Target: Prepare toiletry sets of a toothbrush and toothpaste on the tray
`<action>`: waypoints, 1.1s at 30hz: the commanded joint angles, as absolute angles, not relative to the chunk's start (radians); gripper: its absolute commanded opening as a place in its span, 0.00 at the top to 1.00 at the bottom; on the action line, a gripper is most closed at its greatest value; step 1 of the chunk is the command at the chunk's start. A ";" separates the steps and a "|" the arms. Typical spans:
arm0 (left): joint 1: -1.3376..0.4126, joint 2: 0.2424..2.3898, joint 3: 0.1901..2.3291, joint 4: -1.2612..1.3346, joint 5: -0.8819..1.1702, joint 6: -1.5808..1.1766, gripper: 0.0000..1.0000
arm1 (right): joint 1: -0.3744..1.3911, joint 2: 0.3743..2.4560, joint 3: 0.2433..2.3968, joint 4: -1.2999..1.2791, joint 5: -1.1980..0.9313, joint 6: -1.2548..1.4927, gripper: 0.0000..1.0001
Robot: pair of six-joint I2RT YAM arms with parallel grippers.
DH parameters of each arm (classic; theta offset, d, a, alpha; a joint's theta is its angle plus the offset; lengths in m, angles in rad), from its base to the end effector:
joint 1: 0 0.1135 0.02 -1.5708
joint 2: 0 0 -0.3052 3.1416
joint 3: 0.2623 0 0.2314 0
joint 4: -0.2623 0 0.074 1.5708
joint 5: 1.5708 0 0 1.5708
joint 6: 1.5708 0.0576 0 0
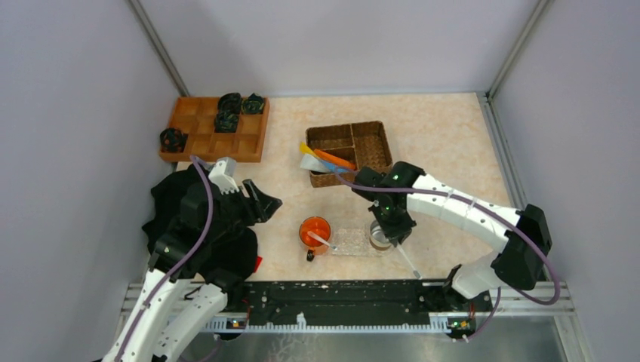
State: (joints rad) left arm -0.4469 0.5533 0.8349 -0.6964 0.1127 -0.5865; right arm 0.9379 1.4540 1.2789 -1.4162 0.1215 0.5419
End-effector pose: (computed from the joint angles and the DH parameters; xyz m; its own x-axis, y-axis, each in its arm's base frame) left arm 0.0679 -0.0397 0.3407 -0.5917 -0.3262 -0.7372 0.2338 0.8057 -0.5443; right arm 0.1312 0.1670 0.3056 -0.9202 -0.3889 -0.0449 -0.3819 0.9171 -0.1144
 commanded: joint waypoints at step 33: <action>-0.444 0.571 0.798 -0.688 0.099 -0.609 0.35 | 0.907 1.642 1.356 -1.284 0.098 0.395 0.96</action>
State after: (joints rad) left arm -0.4469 0.5648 0.8036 -0.6956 0.1070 -0.6086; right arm 0.9241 1.6394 1.3182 -1.2835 0.0784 0.4194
